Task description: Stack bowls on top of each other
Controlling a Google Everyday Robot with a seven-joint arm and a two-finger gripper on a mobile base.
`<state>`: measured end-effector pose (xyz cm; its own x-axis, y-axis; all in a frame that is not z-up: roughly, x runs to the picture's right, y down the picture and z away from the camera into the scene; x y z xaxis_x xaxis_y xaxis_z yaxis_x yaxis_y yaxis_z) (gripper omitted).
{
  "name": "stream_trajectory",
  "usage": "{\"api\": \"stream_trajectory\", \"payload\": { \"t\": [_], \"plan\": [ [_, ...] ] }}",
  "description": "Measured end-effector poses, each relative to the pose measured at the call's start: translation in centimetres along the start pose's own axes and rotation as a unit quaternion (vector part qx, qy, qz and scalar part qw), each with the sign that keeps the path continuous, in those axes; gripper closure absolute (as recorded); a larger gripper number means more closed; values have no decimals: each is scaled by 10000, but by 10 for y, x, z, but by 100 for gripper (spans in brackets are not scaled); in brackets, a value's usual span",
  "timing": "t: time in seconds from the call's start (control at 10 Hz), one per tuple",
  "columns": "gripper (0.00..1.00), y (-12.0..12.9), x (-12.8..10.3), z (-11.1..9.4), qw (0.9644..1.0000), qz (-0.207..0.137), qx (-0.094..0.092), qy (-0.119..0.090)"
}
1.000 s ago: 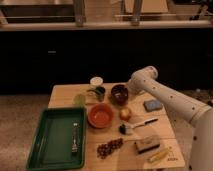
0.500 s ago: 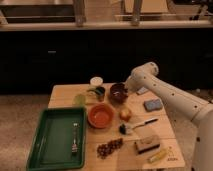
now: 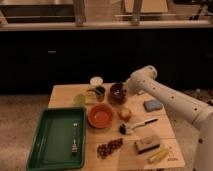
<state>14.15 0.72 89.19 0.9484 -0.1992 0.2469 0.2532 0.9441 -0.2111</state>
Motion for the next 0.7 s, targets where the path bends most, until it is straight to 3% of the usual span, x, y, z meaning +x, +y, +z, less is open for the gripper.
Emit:
{"api": "stream_trajectory", "payload": {
  "t": [0.2,0.5,0.7],
  "plan": [
    [73,-5,-2,-11,10000,-33,-5,-7],
    [43,-4,-9,-11,9991,-346,-156,-172],
    [24,-1,-11,-12,9959,-725,-417,-348]
  ]
}}
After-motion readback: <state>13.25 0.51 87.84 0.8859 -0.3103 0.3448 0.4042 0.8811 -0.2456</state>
